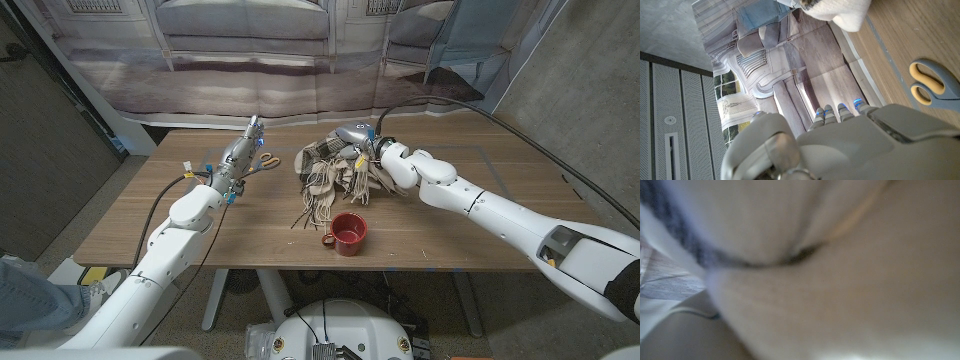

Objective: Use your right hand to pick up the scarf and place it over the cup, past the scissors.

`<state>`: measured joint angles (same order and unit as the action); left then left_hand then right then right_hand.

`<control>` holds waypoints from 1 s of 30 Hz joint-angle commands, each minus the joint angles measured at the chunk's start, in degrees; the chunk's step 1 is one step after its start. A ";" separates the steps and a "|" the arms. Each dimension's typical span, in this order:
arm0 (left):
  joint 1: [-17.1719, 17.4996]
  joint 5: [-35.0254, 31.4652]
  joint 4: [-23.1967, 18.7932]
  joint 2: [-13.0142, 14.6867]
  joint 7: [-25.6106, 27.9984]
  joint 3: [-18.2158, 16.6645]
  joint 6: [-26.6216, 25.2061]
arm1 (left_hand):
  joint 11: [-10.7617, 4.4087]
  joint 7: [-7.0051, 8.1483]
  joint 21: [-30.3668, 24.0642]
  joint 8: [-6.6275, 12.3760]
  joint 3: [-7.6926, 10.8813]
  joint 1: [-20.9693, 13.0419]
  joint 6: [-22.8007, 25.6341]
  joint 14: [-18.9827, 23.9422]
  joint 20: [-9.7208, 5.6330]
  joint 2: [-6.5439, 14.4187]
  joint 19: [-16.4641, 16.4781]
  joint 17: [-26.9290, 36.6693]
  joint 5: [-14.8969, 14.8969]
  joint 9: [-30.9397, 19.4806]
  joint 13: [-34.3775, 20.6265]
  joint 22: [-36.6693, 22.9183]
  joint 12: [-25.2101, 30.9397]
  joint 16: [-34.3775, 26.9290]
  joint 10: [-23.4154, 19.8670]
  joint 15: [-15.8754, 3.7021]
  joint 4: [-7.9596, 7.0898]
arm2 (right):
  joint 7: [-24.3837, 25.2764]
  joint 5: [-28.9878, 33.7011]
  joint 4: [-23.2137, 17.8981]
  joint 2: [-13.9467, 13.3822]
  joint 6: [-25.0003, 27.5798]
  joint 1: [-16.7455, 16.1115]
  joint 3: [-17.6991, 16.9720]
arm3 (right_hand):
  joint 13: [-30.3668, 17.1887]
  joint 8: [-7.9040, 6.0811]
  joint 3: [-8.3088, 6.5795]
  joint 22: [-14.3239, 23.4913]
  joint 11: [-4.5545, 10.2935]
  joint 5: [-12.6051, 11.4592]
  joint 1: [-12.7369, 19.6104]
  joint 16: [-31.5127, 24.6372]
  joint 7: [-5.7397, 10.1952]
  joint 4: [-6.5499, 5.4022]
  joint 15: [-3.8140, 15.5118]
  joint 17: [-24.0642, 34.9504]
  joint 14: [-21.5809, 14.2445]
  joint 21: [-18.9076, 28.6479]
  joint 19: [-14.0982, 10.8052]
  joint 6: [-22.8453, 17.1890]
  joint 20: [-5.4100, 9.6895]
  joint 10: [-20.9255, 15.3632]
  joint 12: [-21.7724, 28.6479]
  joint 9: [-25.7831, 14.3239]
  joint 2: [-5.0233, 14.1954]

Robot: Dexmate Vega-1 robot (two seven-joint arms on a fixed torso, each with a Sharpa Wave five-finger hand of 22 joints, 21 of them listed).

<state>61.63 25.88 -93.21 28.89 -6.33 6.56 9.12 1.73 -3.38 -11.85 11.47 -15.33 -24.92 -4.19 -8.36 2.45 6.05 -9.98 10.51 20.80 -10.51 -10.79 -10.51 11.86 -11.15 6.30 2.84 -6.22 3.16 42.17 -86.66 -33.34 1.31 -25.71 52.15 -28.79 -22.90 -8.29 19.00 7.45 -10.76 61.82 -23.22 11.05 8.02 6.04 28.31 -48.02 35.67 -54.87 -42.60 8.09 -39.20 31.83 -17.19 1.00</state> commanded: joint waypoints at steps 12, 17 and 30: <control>-0.05 0.02 0.06 -0.12 -0.05 0.13 0.30 | 0.27 -0.02 0.01 0.00 -0.47 -0.66 0.14 -0.16 0.39 0.50 -2.60 0.13 0.31 -0.34 -0.13 -0.13 -0.03 0.23 -0.16 0.15 -0.10 | -2.21 -2.57 -3.48 -0.62 -2.08 -0.29 -3.62 | -1.25 0.26 -0.75 0.78 0.41 0.39 9.30 -0.15 0.15 -0.27 7.24 0.98 -0.34 1.73 1.28 -0.46 4.67 -0.17 -0.09 -0.35 8.02; -0.05 0.10 0.10 -0.18 -0.16 0.13 0.56 | 0.29 -0.03 0.02 -0.02 -0.50 -0.69 0.11 -0.14 0.42 0.52 -2.62 0.13 0.31 -0.34 -0.13 -0.14 -0.02 0.22 -0.18 0.14 -0.09 | -2.84 -3.13 -4.57 -0.76 -1.81 -0.43 -4.50 | -1.61 0.31 -0.82 0.99 0.36 0.40 9.35 -0.09 0.19 -0.37 7.25 1.25 -0.38 2.25 1.57 -0.48 4.66 -0.21 -0.14 -0.47 7.99; 0.42 -0.06 -0.48 -0.04 0.17 0.24 0.29 | 0.34 0.03 0.02 -0.03 -0.57 -0.77 0.12 -0.20 0.42 0.58 -2.63 0.12 0.30 -0.34 -0.13 -0.14 -0.02 0.25 -0.19 0.14 -0.09 | -3.41 -3.65 -6.24 -1.34 -2.12 -0.58 -6.02 | -2.42 0.53 -1.08 1.46 0.22 0.40 9.67 -0.08 0.16 -0.41 7.31 1.84 -0.81 3.80 1.49 -0.44 4.78 0.00 -0.46 -0.65 7.90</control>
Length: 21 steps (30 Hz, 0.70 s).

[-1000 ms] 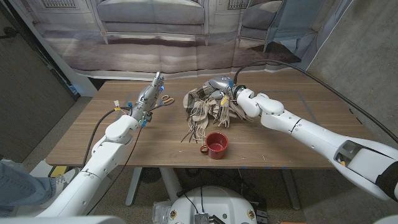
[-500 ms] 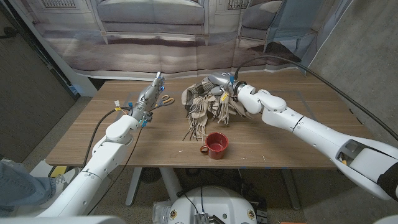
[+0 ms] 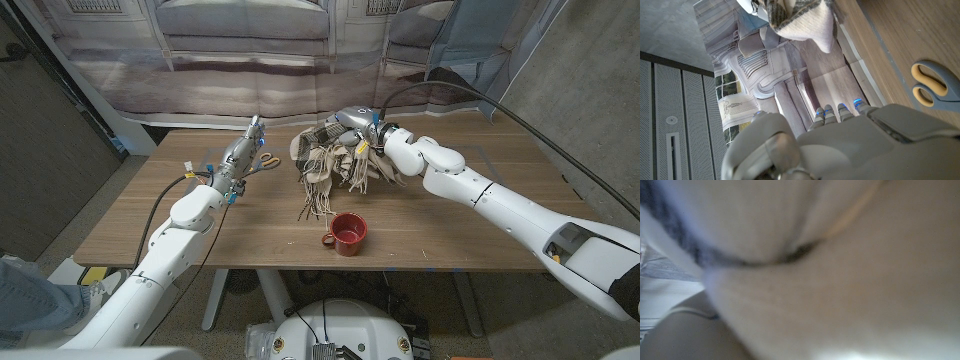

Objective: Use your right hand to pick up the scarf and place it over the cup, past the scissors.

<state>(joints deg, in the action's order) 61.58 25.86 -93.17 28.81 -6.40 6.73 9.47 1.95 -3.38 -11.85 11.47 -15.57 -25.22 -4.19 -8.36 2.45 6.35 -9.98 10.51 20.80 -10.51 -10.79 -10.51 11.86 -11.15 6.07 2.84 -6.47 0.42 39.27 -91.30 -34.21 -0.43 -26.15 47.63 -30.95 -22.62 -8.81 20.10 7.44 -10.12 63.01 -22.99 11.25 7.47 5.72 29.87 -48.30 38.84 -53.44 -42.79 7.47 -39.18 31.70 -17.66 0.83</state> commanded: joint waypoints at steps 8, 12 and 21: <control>0.45 -0.05 -0.67 0.14 0.37 0.05 -0.37 | -0.04 0.00 0.01 -0.01 -0.38 -0.52 0.18 -0.21 0.41 0.32 -2.62 0.13 0.30 -0.35 -0.14 -0.14 -0.03 0.25 0.05 0.17 0.16 | -0.28 0.36 -2.24 -0.83 -0.76 0.18 -1.94 | -0.74 0.37 -0.85 0.61 0.27 -0.21 9.03 -0.29 -0.14 0.31 7.56 0.71 -0.67 1.42 0.52 -0.32 5.32 -0.07 -0.49 -0.27 8.07; 0.15 -0.06 -0.40 0.03 0.33 0.08 -0.20 | 0.04 -0.03 0.01 -0.01 -0.40 -0.55 0.18 -0.18 0.38 0.35 -2.62 0.13 0.30 -0.35 -0.14 -0.14 -0.04 0.24 0.06 0.22 0.16 | -0.81 -0.02 -2.54 -0.93 -1.15 0.32 -2.33 | -1.00 0.39 -0.91 0.73 0.24 -0.18 9.06 -0.24 -0.05 0.23 7.56 0.89 -0.69 1.83 0.77 -0.35 5.31 -0.17 -0.55 -0.40 8.05; -0.79 -0.20 0.38 -0.09 0.00 0.44 -0.21 | 0.03 -0.02 -0.01 -0.02 -0.47 -0.62 0.19 -0.06 0.42 0.40 -2.57 0.13 0.30 -0.35 -0.14 -0.14 -0.02 0.20 0.00 0.18 0.16 | -1.61 -1.25 -3.57 -1.24 -1.46 0.50 -3.85 | -1.46 0.51 -0.99 0.94 0.27 -0.16 9.15 -0.20 -0.06 0.15 7.58 1.25 -0.82 2.64 1.19 -0.45 5.31 -0.37 -0.67 -0.48 7.97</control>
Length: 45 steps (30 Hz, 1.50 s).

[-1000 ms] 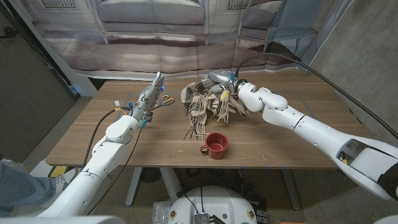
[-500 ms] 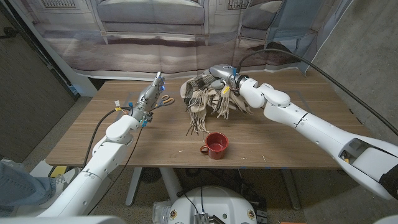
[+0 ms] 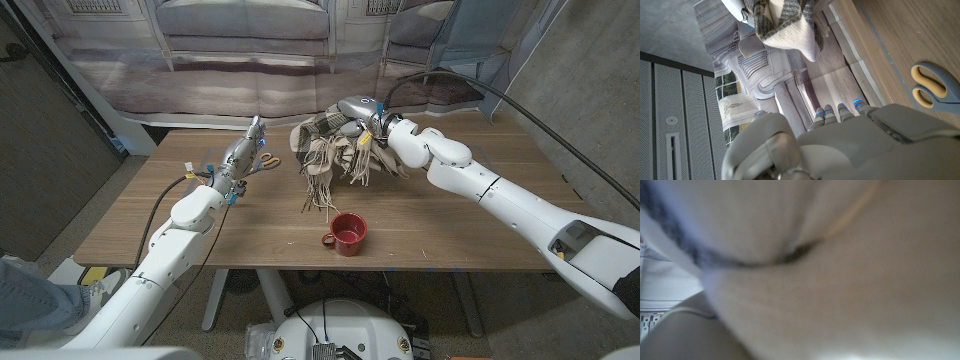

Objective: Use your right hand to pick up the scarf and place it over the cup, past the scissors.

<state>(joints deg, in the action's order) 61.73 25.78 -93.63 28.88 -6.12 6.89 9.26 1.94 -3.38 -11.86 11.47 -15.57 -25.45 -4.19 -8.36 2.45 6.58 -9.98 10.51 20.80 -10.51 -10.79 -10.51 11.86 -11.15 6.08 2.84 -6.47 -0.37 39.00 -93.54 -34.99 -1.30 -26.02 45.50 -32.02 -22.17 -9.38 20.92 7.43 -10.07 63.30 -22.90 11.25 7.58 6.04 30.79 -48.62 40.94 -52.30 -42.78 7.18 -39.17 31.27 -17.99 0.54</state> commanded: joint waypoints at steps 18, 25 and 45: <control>-1.22 -0.03 0.90 0.02 -0.39 0.01 -0.69 | -0.06 0.10 0.01 -0.10 -0.59 -0.51 0.03 -0.13 0.39 0.27 -2.62 0.13 0.28 -0.35 -0.14 -0.14 -0.03 0.24 -0.02 0.15 0.15 | -0.51 -4.16 -2.21 -0.71 -1.22 -0.89 -4.01 | -1.34 0.17 -0.63 0.45 0.15 -0.21 8.85 -0.02 0.04 -0.23 7.17 0.95 -0.55 2.16 1.09 -0.56 5.61 -0.58 -0.64 -0.68 8.28; -1.39 -0.12 1.05 -0.02 -0.42 0.08 -0.84 | -0.01 0.10 0.00 -0.07 -0.63 -0.56 0.10 -0.09 0.42 0.31 -2.60 0.13 0.28 -0.36 -0.14 -0.14 -0.02 0.22 -0.04 0.17 0.14 | 0.21 -5.20 -2.41 -1.33 -3.52 -1.17 -4.68 | -1.63 0.20 -0.76 0.52 0.39 -0.21 8.97 0.06 0.10 -0.22 7.22 1.14 -0.59 2.67 1.46 -0.65 5.60 -0.74 -0.76 -0.82 8.30; -1.65 -0.03 1.76 -0.38 -0.56 -0.06 -0.21 | -0.08 0.15 -0.01 -0.13 -0.73 -0.68 -0.05 -0.11 0.38 0.40 -2.57 0.13 0.28 -0.36 -0.14 -0.14 -0.04 0.24 -0.03 0.13 0.14 | 0.54 -4.66 -6.49 -2.77 -5.67 -3.28 -6.83 | -2.61 0.44 -1.17 0.72 0.30 -0.17 9.47 0.08 -0.13 -0.10 7.28 1.80 -1.37 4.60 2.46 -0.98 5.57 -1.44 -1.07 -1.06 8.23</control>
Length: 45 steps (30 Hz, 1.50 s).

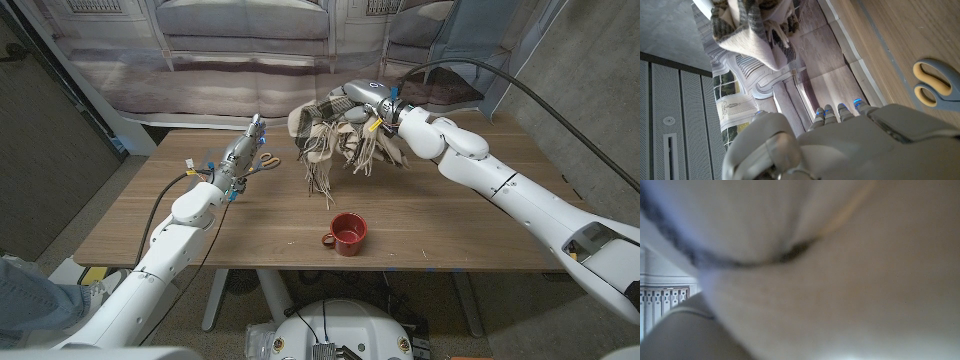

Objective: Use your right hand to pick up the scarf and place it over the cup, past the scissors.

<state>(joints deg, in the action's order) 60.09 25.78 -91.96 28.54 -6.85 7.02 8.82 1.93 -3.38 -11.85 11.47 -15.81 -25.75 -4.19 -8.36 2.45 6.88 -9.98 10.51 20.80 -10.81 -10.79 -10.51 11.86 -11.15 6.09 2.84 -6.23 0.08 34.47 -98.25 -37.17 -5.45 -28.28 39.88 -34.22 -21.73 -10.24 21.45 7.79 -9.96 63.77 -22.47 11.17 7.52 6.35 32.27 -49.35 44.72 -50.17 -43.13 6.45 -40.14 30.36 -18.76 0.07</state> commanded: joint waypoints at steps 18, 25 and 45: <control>-0.36 0.23 0.66 -0.08 -0.51 -0.14 0.15 | 0.07 -0.09 -0.02 -0.12 -0.59 -0.51 -0.07 -0.09 0.30 0.17 -2.56 0.13 0.28 -0.06 -0.14 -0.14 -0.05 0.24 -0.02 0.22 -0.10 | -0.29 -0.68 -4.93 -1.63 -2.87 -2.52 -3.99 | -1.15 0.18 -0.74 0.29 -0.06 -0.20 9.46 -0.23 -0.29 0.07 6.97 0.79 -1.20 2.60 1.03 -0.92 6.29 -0.96 -0.57 -0.52 8.72; -0.61 0.28 0.84 0.08 -0.73 -0.42 0.18 | -0.04 -0.02 -0.02 -0.10 -0.62 -0.55 -0.02 -0.06 0.31 0.20 -2.55 0.13 0.27 -0.06 -0.14 -0.14 -0.05 0.23 -0.02 0.16 -0.10 | -0.34 -0.72 -6.64 -1.94 -2.88 -3.53 -4.98 | -1.36 0.32 -0.82 0.28 -0.15 -0.18 9.45 -0.10 -0.21 0.00 6.93 0.97 -1.30 3.35 1.40 -0.98 6.30 -1.03 -0.87 -0.59 8.65; -1.67 0.50 2.20 -0.19 -1.81 -0.49 0.24 | 0.15 -0.08 0.01 -0.09 -0.72 -0.67 0.01 -0.08 0.41 0.28 -2.63 0.13 0.26 -0.07 -0.15 -0.14 -0.06 0.24 -0.02 0.23 -0.12 | -0.24 -2.68 -11.72 -3.25 -3.32 -7.58 -8.99 | -1.89 0.63 -1.12 0.10 -0.14 -0.17 9.54 0.19 -0.18 -0.02 6.94 1.40 -1.67 5.23 2.38 -1.06 6.32 -1.52 -1.55 -0.92 8.55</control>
<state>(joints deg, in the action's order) 58.70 26.27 -89.92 28.38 -8.46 6.69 9.42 1.92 -3.38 -11.85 11.47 -16.06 -25.97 -4.19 -8.36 2.45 7.11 -9.98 10.51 20.80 -10.79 -10.79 -10.51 11.86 -11.15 6.10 2.84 -6.48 -0.31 33.28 -107.66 -39.67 -7.92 -33.63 33.18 -35.96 -21.34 -10.78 21.51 7.60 -9.56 63.92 -22.46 11.04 7.57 6.55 33.35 -50.38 49.54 -48.12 -43.59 6.05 -41.37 28.83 -19.40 -0.08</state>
